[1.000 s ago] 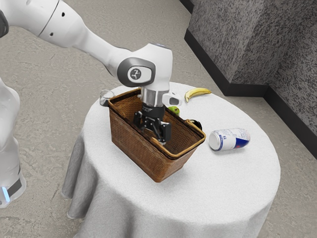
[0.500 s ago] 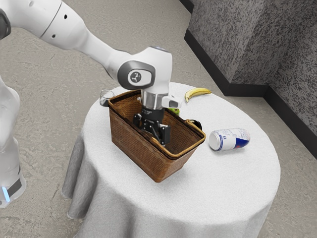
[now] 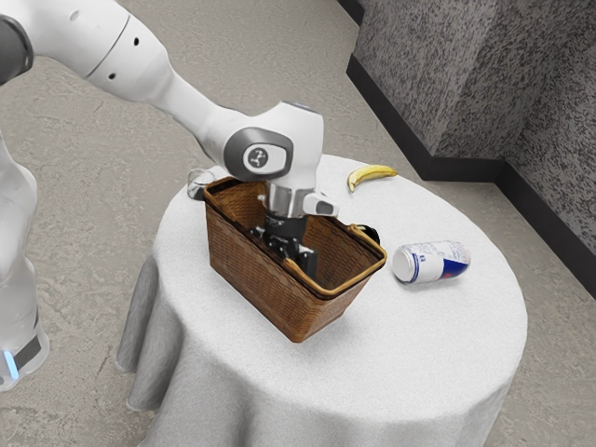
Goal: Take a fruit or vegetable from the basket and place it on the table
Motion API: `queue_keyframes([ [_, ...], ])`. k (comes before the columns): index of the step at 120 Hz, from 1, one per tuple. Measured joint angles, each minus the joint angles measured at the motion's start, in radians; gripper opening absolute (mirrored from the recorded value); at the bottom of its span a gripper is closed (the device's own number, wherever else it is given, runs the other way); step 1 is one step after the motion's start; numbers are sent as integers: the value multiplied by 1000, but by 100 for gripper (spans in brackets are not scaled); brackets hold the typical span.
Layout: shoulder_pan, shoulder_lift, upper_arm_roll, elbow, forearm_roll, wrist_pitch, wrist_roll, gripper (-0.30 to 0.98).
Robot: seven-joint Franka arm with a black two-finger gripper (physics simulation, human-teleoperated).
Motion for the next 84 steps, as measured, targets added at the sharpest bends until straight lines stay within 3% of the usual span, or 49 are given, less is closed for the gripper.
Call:
queue_keyframes([
  [25,1,4,0,1,-6,8,-1,45],
  [84,0,22,0,0,-21,20,-7,35],
])
